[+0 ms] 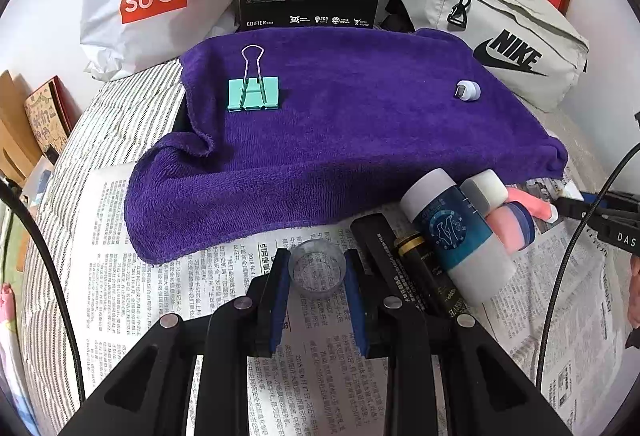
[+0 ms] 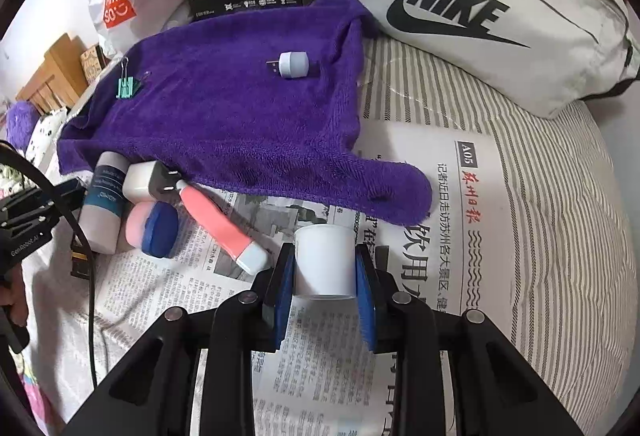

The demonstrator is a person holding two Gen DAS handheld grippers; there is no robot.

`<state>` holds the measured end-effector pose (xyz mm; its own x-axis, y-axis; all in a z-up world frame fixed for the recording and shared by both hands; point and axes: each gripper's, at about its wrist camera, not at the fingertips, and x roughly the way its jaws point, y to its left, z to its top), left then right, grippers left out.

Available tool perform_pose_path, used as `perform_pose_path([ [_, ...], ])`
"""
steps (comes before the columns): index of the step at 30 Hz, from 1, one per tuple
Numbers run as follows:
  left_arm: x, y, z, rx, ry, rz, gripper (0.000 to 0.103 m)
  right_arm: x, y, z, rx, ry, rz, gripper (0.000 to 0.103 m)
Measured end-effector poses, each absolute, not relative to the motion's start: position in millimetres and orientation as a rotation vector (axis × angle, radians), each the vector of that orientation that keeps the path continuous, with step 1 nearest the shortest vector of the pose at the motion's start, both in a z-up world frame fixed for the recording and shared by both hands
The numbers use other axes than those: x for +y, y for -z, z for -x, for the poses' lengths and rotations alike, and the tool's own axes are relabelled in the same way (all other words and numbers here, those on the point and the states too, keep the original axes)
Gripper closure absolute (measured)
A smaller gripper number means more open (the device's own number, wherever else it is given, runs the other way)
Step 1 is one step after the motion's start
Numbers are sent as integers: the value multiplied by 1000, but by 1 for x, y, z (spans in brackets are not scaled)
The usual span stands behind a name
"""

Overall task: Organize rigid objects
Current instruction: 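Carry the cup beside the clip and the tape roll beside the USB light, then open both tools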

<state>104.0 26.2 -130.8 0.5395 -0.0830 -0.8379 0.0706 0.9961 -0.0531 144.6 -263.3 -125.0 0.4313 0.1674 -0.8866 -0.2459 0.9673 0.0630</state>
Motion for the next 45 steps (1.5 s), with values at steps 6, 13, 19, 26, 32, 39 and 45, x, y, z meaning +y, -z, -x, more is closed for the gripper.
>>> perform_pose_path([
  [6, 31, 127, -95, 1003, 99, 32, 77, -265, 119, -135, 1094, -263, 64, 74],
  [13, 37, 119, -87, 1002, 108, 67, 77, -267, 107, -129, 1076, -279, 40, 74],
  [19, 37, 106, -84, 986, 107, 51, 77, -264, 94, -130, 1049, -291, 37, 74],
  [26, 39, 90, -87, 961, 113, 31, 77, -256, 80, -140, 1014, -312, 31, 74],
  [32, 45, 78, -100, 940, 114, 38, 77, -248, 75, -156, 1000, -319, 20, 74],
  [39, 45, 66, -118, 918, 131, 33, 77, -240, 70, -182, 981, -324, 14, 74],
  [45, 47, 64, -140, 912, 146, 37, 77, -232, 80, -208, 993, -316, 33, 74],
])
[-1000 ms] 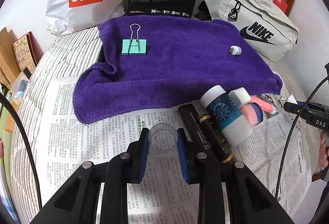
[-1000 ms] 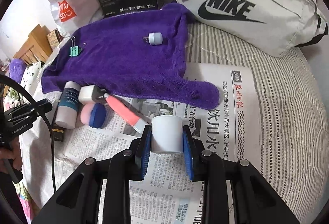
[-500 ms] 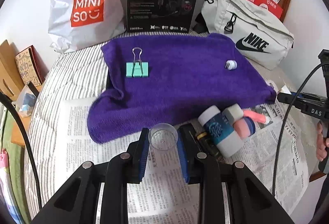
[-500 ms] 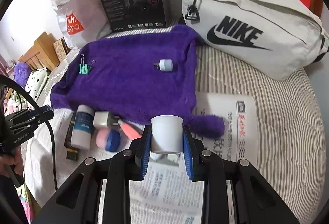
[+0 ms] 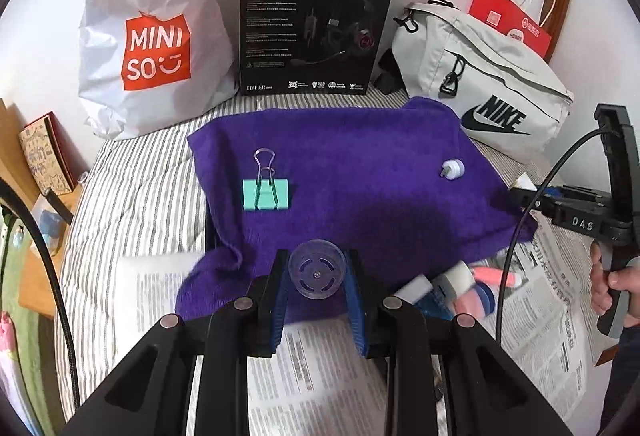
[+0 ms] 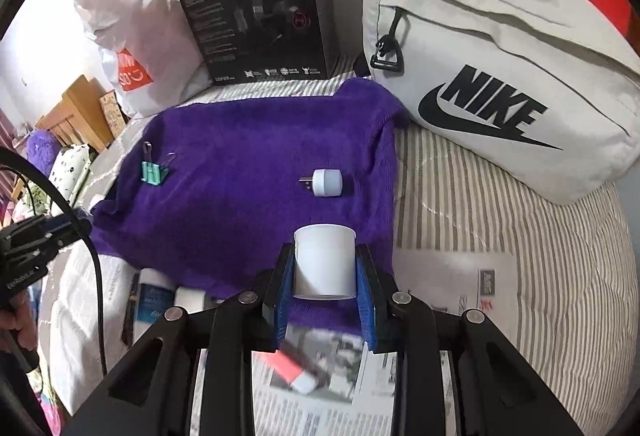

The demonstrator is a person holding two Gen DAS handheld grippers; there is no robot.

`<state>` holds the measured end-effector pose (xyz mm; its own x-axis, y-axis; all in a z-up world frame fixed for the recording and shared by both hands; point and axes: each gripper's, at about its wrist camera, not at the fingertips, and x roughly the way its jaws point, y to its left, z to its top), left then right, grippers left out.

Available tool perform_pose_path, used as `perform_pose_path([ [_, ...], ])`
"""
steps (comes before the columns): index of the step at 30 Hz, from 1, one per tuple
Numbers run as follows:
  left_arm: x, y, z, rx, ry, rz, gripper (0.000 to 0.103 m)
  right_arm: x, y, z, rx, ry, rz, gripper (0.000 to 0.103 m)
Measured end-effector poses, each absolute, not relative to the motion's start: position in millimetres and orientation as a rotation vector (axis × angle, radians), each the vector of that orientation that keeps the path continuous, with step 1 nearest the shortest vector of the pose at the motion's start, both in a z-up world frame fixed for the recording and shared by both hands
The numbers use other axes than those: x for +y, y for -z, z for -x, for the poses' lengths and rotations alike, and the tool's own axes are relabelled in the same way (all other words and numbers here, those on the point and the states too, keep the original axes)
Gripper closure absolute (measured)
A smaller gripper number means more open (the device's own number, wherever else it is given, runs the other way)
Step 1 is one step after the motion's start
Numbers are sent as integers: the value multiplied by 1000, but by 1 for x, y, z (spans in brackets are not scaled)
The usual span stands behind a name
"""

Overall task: Organize rigid objects
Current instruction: 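Carry the cup beside the clip and the tape roll beside the USB light, then open both tools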

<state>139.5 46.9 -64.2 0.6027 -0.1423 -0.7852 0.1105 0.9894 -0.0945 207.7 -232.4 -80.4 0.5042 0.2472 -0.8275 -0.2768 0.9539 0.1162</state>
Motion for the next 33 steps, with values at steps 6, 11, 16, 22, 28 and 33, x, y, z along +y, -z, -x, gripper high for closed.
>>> perform_pose_path([
  [6, 54, 75, -163, 934, 141, 41, 77, -228, 91, -225, 1012, -312, 40, 74],
  [11, 58, 86, -180, 956, 134, 46, 77, -218, 102, -236, 1033, -320, 57, 74],
  [16, 60, 100, -195, 981, 129, 43, 77, -208, 113, -243, 1044, -322, 78, 74],
  [22, 64, 110, -207, 996, 114, 51, 77, -204, 121, -249, 1055, -319, 93, 74],
  [28, 69, 119, -217, 1008, 88, 44, 77, -203, 123, -253, 1054, -315, 125, 74],
  [33, 58, 124, -224, 1017, 80, -16, 77, -198, 125, -254, 1051, -316, 149, 74],
])
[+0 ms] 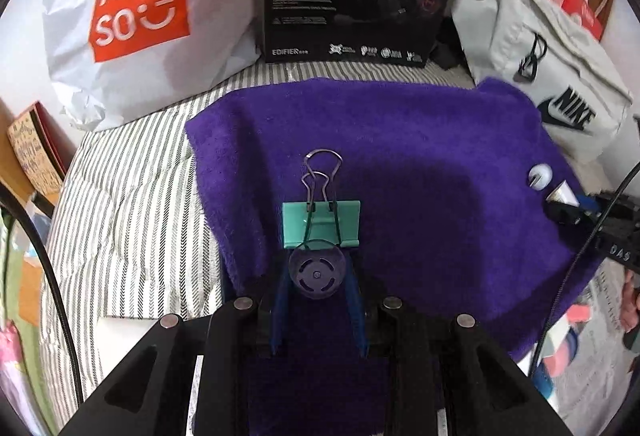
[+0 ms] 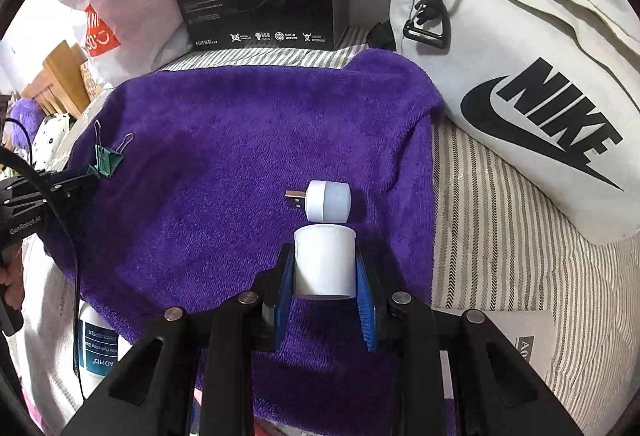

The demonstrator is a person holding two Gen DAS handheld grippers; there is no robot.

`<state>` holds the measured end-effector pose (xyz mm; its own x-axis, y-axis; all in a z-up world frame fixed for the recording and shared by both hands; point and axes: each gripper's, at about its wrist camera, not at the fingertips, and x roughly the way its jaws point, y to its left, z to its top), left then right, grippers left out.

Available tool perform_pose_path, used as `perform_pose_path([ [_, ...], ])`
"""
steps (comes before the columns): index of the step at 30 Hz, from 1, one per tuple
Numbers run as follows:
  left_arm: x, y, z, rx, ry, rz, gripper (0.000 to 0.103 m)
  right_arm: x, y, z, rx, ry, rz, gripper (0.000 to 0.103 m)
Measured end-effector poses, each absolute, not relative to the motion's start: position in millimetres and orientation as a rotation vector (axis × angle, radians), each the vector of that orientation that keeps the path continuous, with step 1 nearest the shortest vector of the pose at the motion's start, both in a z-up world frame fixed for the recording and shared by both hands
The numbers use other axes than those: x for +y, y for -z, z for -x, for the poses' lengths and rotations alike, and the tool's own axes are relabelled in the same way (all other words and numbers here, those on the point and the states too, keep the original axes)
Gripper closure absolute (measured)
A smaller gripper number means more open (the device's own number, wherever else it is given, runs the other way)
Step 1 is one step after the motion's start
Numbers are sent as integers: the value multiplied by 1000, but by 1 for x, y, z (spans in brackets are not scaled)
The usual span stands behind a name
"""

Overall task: Organize rigid objects
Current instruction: 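Carry the cup beside the clip and the tape roll beside the USB light, then open both tools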

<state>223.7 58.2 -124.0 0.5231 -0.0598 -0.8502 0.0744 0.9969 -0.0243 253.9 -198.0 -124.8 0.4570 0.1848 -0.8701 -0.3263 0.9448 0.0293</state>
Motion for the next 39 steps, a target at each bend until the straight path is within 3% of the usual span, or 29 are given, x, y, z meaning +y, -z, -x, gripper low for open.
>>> perform_pose_path([
  [14, 54, 125, -222, 1009, 53, -41, 74, -193, 128, -255, 1031, -337, 200, 73],
  [18, 51, 124, -217, 1022, 60, -44, 68, -196, 123, -250, 1035, -376, 166, 58],
  [23, 43, 124, -212, 1041, 67, -57, 51, -198, 111, -237, 1020, -365, 184, 44],
  [24, 42, 124, -211, 1043, 67, -57, 49, -198, 109, -234, 1017, -348, 198, 37],
  [39, 34, 79, -152, 990, 46, 6, 48, -233, 85, -175, 1026, -282, 84, 34],
])
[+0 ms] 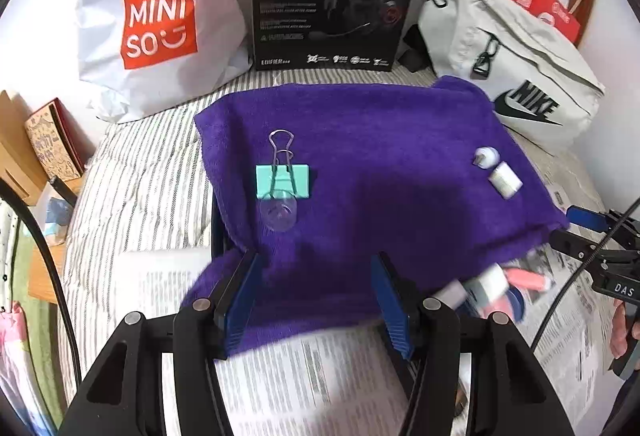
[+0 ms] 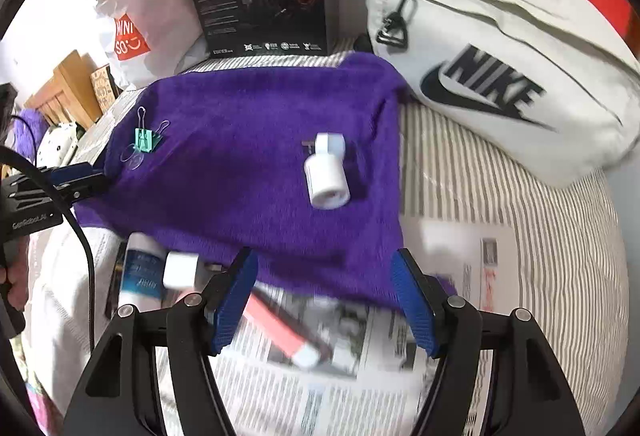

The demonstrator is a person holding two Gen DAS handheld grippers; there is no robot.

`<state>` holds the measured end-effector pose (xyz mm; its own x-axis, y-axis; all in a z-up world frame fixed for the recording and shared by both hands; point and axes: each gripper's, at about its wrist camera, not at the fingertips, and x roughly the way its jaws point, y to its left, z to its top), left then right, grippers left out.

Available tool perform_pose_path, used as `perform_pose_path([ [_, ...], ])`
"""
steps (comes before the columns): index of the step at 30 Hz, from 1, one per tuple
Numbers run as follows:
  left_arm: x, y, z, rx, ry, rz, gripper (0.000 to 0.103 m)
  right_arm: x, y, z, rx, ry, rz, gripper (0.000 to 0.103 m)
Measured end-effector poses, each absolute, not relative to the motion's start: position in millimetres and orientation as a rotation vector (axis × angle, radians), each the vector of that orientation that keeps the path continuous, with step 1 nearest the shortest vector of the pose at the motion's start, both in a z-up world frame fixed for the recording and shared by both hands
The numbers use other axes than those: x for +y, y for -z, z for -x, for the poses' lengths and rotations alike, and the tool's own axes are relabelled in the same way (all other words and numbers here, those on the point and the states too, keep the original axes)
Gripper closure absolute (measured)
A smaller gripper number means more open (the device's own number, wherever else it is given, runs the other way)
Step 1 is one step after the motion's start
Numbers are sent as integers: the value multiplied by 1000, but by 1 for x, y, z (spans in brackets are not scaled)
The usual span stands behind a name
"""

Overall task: Organize rigid objects
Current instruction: 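Close the left tool on the black rectangular box while the right tool withdraws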

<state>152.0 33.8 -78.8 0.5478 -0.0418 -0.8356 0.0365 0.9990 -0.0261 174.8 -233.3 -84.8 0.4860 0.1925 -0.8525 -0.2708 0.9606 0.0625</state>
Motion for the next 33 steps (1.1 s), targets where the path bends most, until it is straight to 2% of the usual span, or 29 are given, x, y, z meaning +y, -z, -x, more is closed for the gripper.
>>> perform_pose_path([
  [9, 13, 88, -112, 1021, 60, 29, 48, -249, 77, -135, 1047, -258, 34, 33],
  [24, -13, 129, -105, 1124, 46, 23, 48, -268, 77, -100, 1068, -271, -32, 31],
  [33, -10, 130, -100, 1090, -44, -85, 46, -272, 81, -94, 1086, -281, -31, 31],
])
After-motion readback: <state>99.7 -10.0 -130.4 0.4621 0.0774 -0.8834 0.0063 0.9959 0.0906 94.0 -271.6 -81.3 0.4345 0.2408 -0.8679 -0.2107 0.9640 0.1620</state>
